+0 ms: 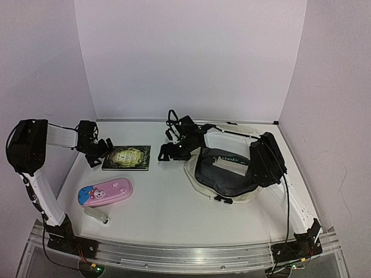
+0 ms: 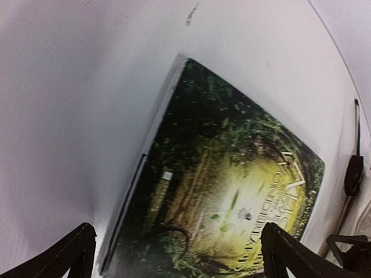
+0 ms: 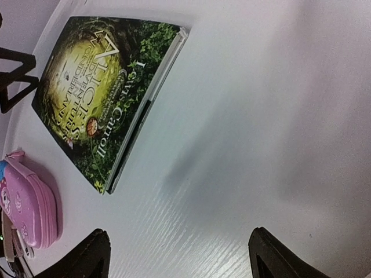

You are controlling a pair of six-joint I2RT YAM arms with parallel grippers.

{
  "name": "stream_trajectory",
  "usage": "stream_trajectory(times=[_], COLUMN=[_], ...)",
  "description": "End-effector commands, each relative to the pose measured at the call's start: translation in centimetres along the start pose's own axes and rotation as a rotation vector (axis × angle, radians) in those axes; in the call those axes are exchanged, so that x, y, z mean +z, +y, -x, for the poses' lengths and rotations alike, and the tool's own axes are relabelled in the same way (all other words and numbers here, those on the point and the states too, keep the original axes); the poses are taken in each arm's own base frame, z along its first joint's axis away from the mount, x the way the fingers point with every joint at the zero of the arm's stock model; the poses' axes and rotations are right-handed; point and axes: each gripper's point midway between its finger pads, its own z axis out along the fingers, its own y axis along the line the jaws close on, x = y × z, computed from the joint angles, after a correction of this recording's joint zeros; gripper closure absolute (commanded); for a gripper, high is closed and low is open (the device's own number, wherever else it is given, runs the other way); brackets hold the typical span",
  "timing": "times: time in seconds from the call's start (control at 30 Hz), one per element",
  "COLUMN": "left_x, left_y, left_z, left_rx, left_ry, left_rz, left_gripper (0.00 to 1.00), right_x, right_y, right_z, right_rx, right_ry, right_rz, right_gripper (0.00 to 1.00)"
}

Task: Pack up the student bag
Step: Pick up the book from the center of the board.

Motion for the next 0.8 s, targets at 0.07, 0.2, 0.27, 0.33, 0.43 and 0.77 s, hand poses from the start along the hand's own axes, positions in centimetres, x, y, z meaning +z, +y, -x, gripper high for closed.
stream_trajectory(times=[0.07, 0.2, 0.27, 0.33, 0.43, 0.77], left_x=[0.7, 1.5, 1.8, 2.3, 3.3, 5.4], left_y=[2.1, 0.3, -0.6, -1.1, -1.7, -6.9], left_z=[1.1, 0.4, -0.3, -1.3, -2.6, -7.0], left_rx=[0.041, 0.088, 0.097, 0.104, 0.112, 0.18], left_ry=[-0.006, 0.03, 0.052, 0.081, 0.121, 0.213], left_rz=[0.097, -0.014, -0.077, -0.125, -0.165, -0.296], left_gripper=[0.0, 0.02, 0.06, 0.12, 0.23, 0.45], right_x=[1.7, 3.4, 3.9, 4.2, 4.7, 6.5], right_y=[-0.6, -1.1, -1.3, -1.4, -1.5, -1.6], right_z=[1.6, 0.8, 0.2, 0.1, 0.1, -2.1], right_rx=[0.031, 0.077, 0.08, 0.07, 0.065, 0.109], right_ry=[-0.066, -0.047, -0.031, -0.03, -0.032, 0.031], right_rz=[-0.013, 0.0, 0.004, 0.0, 0.007, 0.058], right_gripper=[0.19, 0.2, 0.2, 0.19, 0.19, 0.21])
